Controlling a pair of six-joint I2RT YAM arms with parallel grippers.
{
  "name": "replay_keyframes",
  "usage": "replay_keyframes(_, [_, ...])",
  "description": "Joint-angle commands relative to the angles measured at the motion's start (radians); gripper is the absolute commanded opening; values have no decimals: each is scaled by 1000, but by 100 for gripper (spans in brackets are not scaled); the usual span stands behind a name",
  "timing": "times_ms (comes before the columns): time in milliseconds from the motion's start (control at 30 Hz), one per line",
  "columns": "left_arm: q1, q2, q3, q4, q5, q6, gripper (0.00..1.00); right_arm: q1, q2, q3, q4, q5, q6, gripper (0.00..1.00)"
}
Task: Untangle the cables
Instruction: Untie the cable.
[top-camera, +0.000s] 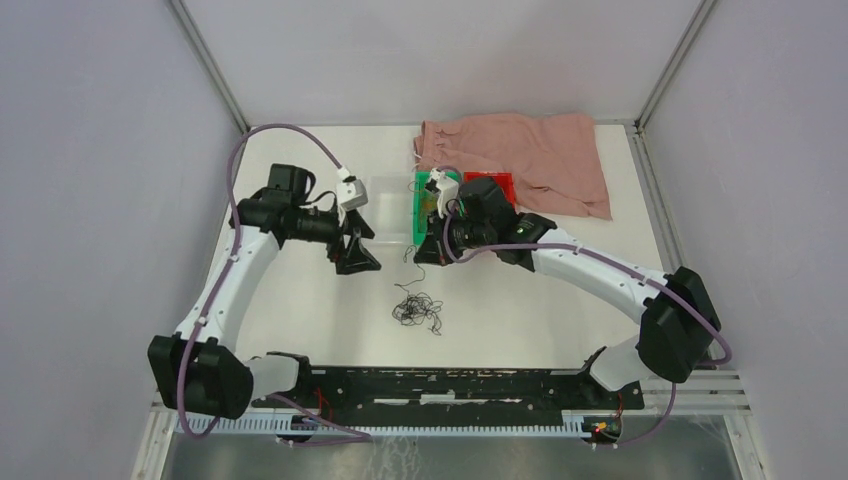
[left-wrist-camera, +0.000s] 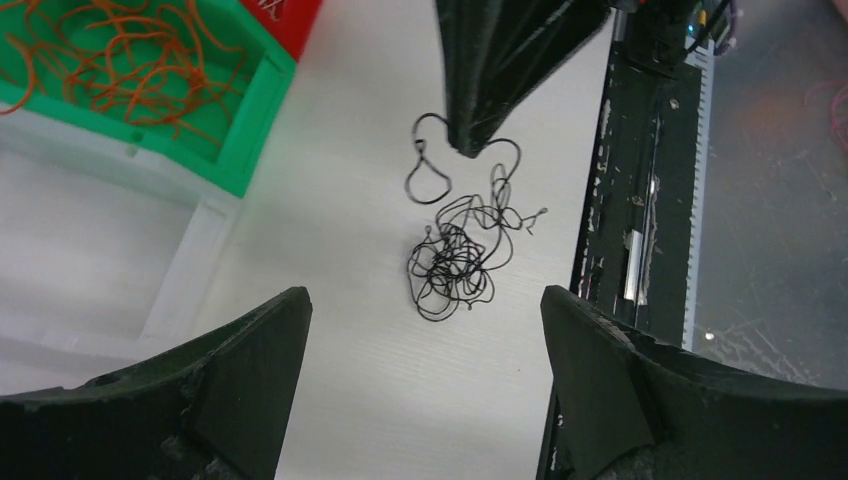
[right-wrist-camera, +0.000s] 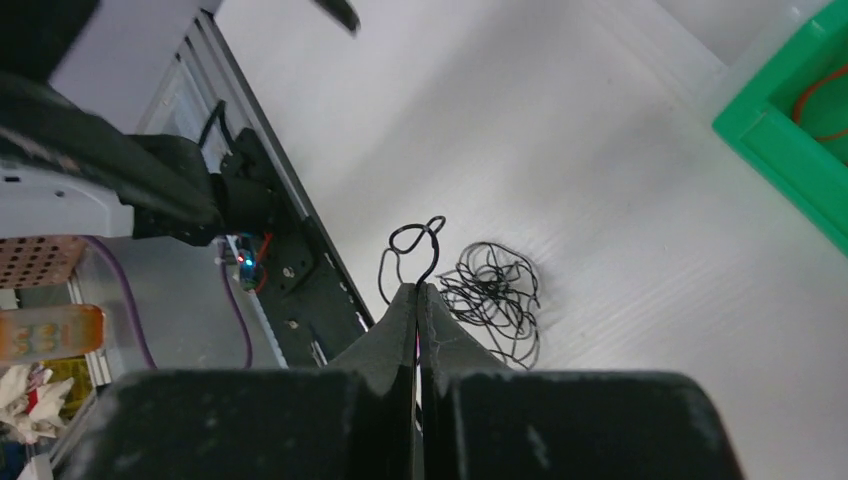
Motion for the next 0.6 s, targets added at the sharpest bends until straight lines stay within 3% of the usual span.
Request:
replay_keyframes(0, [-76,-81,-36,78,-20,23,89,9,-10,82,138,-42,97,0])
replay_keyframes(167, [-87,-93,-48,104,-3,-64,80,17,-2,117,171,-38,146,0])
replay_keyframes(333, [-94,-163,-113,73,64,-58,85,17,-26,161,192,11,199,0])
replay_keyframes(467, [-104,-281,-249,360,18,-274,86,16,-22,175,243,4,274,0])
replay_keyframes(567, [-127,-364,-344,534,0,-302,86,17,-24,173,279,-7,324,0])
